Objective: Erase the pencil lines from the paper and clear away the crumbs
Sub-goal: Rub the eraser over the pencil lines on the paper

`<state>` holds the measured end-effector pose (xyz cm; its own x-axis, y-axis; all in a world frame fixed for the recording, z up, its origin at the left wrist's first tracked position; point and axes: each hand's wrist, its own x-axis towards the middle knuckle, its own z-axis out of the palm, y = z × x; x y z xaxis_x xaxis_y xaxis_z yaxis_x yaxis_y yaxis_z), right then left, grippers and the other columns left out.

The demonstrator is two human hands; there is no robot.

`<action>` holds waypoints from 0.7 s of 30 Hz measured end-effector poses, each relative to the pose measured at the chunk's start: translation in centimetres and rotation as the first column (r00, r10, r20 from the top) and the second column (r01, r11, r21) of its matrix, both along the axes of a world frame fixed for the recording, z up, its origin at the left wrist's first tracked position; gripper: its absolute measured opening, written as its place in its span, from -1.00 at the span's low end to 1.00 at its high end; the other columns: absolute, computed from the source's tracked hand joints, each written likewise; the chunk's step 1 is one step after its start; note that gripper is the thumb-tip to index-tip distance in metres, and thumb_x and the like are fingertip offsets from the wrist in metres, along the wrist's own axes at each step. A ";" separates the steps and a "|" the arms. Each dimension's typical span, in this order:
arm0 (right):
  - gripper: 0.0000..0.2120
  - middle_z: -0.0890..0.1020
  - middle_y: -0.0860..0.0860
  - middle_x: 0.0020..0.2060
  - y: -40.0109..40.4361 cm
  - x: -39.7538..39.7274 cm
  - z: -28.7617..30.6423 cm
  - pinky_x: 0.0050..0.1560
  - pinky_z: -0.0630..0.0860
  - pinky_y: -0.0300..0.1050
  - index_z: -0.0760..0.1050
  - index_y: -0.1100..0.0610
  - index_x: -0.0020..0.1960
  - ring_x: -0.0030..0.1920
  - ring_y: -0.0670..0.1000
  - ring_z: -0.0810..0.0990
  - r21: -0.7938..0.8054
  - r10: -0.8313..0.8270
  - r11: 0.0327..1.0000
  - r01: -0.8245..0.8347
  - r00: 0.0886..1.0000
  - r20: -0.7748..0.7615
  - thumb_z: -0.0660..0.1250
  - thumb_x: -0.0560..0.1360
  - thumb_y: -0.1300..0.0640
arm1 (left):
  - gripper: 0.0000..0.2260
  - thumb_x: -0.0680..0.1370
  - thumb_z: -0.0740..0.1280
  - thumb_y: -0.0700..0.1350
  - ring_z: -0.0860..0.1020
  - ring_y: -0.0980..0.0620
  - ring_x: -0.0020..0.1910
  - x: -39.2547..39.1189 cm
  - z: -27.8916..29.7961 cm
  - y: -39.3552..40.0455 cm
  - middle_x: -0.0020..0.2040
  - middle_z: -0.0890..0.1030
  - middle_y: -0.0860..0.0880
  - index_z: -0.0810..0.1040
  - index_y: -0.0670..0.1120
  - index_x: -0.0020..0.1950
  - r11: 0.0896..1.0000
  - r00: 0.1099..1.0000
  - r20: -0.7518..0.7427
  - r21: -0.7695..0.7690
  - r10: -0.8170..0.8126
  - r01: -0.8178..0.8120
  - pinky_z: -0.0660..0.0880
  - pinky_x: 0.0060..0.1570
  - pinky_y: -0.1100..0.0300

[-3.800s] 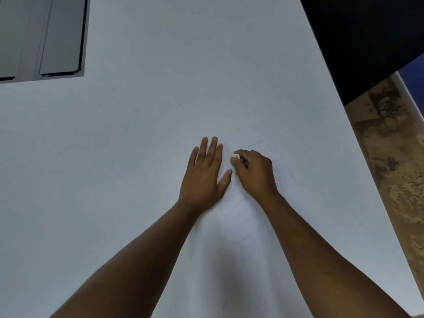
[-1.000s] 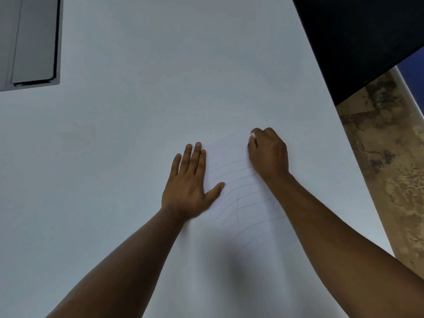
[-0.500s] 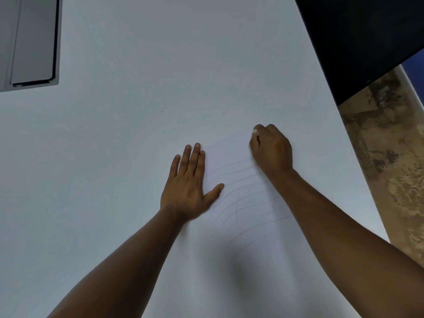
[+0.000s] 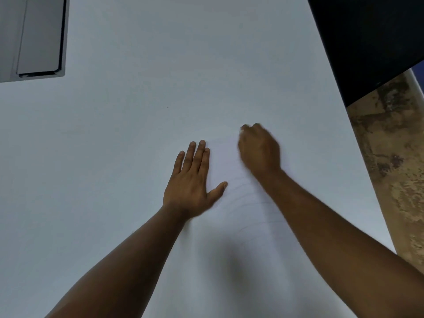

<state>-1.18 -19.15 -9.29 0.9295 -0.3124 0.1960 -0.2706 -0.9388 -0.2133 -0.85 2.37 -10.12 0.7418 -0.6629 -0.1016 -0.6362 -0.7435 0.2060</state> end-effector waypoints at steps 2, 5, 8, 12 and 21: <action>-0.89 0.50 0.10 -0.25 -3.5 -0.3 0.2 -0.34 0.43 -0.12 0.52 0.17 -0.14 -0.32 0.14 0.53 0.071 -0.118 0.991 0.114 0.991 0.063 0.24 0.51 0.27 | -0.20 0.65 -0.01 0.36 -0.23 -0.04 0.67 0.0 -0.1 0.1 0.70 -0.13 -0.08 -0.05 -0.18 0.69 1.000 1.000 -0.005 0.000 -0.002 0.002 -0.14 0.63 -0.08; -0.84 0.42 0.05 -0.34 -5.6 -1.1 1.1 -0.34 0.27 -0.12 0.51 0.19 -0.21 -0.36 0.06 0.39 0.169 -0.134 0.979 0.115 0.986 0.104 0.26 0.54 0.24 | -0.21 0.66 -0.01 0.35 -0.24 -0.03 0.67 0.0 -0.1 0.2 0.70 -0.15 -0.07 -0.05 -0.17 0.69 1.000 1.000 -0.011 -0.009 -0.001 0.001 -0.14 0.63 -0.08; -0.83 0.43 0.08 -0.35 -5.0 -1.2 1.0 -0.32 0.32 -0.07 0.49 0.20 -0.22 -0.35 0.08 0.40 0.217 -0.142 0.969 0.118 0.985 0.100 0.25 0.55 0.24 | -0.21 0.66 -0.03 0.35 -0.26 -0.02 0.66 -0.1 0.0 0.1 0.70 -0.17 -0.05 -0.06 -0.16 0.69 1.000 1.000 -0.016 0.002 0.002 -0.002 -0.18 0.63 -0.07; -0.84 0.45 0.04 -0.35 -5.0 -1.5 0.9 -0.31 0.29 -0.14 0.53 0.19 -0.17 -0.33 0.04 0.39 0.294 -0.170 0.947 0.127 0.978 0.124 0.25 0.56 0.21 | -0.23 0.67 -0.05 0.34 -0.27 -0.02 0.66 0.1 0.0 0.0 0.70 -0.19 -0.05 -0.08 -0.16 0.69 1.000 1.000 -0.020 0.012 -0.006 0.007 -0.19 0.63 -0.07; -0.86 0.57 0.01 -0.34 -0.6 -4.7 1.9 -0.22 0.45 -0.17 0.57 0.18 -0.12 -0.31 -0.01 0.52 0.489 -0.185 0.868 0.082 0.969 0.166 0.41 0.55 0.12 | -0.26 0.68 -0.06 0.33 -0.27 -0.03 0.66 -2.7 0.4 0.7 0.69 -0.14 -0.08 -0.04 -0.15 0.68 0.999 0.996 -0.083 -0.004 0.032 -0.032 -0.17 0.62 -0.12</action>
